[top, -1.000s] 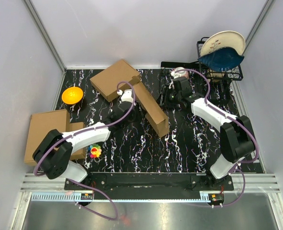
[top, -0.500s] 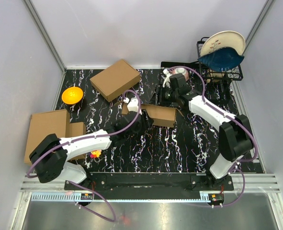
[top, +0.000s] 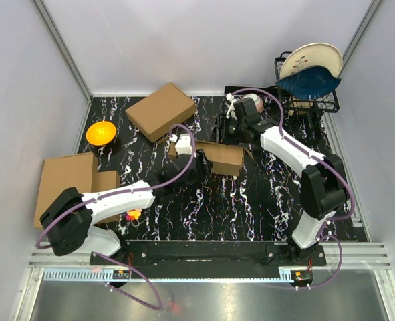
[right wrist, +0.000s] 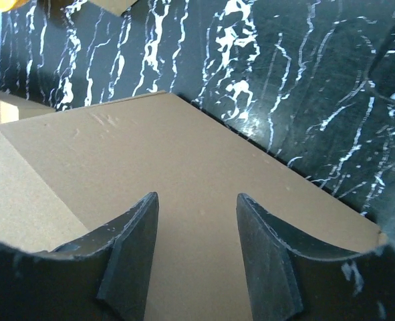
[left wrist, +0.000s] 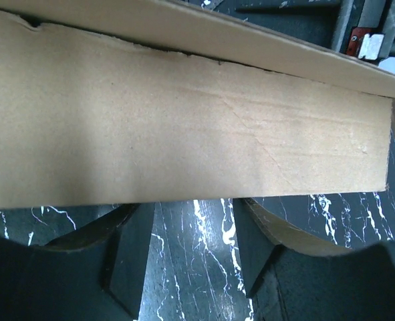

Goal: Fold the paper box
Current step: Adjust the paper box at the center of the board.

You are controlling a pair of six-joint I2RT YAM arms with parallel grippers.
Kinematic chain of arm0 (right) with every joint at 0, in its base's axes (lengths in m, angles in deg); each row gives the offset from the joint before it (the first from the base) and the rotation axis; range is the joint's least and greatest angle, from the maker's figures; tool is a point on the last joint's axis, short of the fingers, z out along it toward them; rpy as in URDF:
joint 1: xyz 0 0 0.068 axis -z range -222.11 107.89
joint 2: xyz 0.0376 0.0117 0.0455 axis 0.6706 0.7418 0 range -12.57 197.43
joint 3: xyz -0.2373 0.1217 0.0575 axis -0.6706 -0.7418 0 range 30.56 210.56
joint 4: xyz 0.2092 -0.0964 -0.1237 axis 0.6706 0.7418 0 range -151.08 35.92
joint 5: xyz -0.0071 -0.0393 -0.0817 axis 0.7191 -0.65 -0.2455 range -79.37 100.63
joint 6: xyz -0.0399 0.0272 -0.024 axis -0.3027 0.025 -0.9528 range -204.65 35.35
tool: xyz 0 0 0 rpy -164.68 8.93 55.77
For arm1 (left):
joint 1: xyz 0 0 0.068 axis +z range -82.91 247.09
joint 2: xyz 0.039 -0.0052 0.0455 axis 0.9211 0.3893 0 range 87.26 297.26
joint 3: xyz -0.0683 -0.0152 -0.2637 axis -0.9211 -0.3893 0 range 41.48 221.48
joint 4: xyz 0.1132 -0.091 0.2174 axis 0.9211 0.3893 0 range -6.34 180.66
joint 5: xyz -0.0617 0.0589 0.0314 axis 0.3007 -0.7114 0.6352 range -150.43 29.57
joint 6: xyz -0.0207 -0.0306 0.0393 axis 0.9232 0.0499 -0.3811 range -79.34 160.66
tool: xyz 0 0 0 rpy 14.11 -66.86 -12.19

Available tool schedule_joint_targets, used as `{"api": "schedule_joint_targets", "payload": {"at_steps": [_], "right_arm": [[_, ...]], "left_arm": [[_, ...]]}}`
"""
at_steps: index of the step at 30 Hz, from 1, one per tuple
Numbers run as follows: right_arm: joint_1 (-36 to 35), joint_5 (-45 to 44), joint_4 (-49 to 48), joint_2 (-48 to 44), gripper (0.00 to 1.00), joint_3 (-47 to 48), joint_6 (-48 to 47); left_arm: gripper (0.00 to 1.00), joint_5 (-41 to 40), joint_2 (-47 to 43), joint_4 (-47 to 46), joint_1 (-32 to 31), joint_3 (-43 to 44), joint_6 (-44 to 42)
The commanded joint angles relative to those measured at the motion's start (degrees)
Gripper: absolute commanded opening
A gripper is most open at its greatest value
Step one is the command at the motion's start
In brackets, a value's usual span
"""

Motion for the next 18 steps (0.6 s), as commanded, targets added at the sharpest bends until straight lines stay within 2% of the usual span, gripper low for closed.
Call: {"api": "schedule_joint_targets", "payload": {"at_steps": [1, 12, 18], "right_arm": [[0.9, -6.1, 5.1, -1.7, 0.57, 4.2, -0.8], [3.8, -11.5, 9.8, 0.1, 0.58, 12.3, -0.4], [3.9, -15.0, 10.7, -2.0, 0.58, 12.2, -0.6]], "left_arm": [[0.54, -4.5, -1.5, -5.4, 0.4, 4.1, -2.0], [0.55, -5.5, -1.1, -4.3, 0.4, 6.6, -4.7], [0.56, -6.1, -2.3, -3.2, 0.5, 6.7, -5.5]]}}
